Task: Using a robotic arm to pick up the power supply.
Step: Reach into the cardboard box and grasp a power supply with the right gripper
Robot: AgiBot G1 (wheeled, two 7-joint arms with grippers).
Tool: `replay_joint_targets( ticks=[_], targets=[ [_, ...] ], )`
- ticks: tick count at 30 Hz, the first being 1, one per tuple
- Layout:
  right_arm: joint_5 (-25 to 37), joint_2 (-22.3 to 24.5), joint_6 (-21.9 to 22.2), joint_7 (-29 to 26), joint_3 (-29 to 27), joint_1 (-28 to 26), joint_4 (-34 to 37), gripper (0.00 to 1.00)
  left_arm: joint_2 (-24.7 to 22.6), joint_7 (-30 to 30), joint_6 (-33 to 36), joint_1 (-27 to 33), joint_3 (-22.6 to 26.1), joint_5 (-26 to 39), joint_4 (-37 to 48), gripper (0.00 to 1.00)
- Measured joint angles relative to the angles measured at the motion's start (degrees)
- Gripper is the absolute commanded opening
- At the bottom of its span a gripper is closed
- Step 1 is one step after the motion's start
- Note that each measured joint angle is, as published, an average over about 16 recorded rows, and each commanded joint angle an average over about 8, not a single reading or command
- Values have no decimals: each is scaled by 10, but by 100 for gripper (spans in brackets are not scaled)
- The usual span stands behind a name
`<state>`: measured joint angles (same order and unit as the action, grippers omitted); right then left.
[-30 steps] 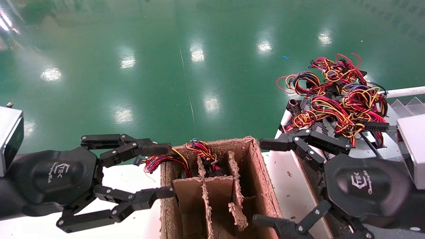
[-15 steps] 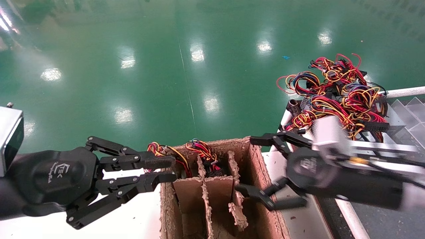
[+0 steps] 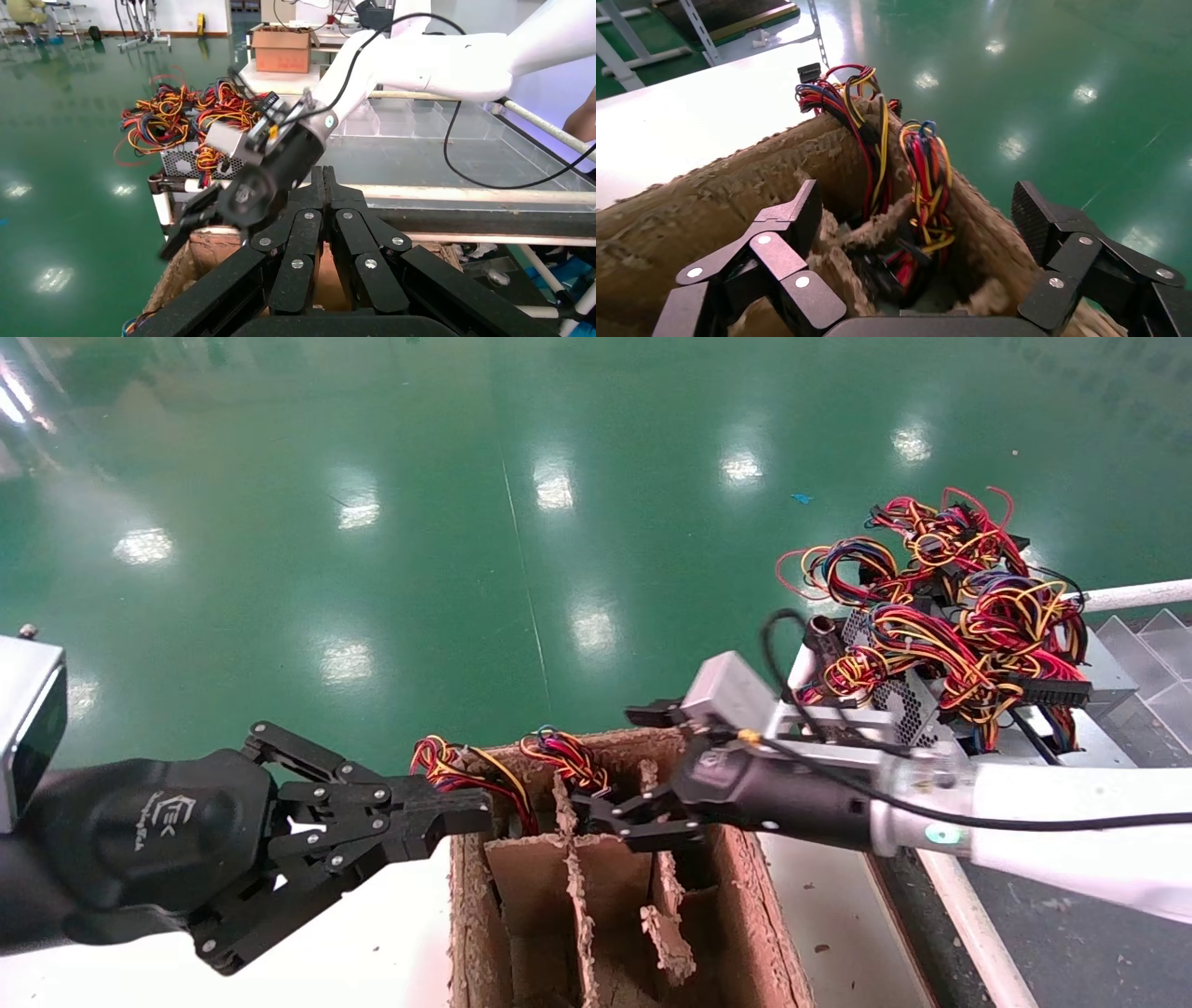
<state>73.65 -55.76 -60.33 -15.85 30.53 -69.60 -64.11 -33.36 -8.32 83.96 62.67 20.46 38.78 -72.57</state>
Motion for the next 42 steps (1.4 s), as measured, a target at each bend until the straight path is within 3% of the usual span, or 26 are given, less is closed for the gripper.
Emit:
replay_joint_targets(
  ticks=[19,34,42],
  targets=[
    [49,-67,75,7,21,7,28,0,0,0,0,0,0,0,0,100],
    [55,-63,90,-1,21,23,10,0,0,0,0,0,0,0,0,100],
    [36,-33,99,-10,1,37,-33,0,0,0,0,0,0,0,0,100]
  ],
)
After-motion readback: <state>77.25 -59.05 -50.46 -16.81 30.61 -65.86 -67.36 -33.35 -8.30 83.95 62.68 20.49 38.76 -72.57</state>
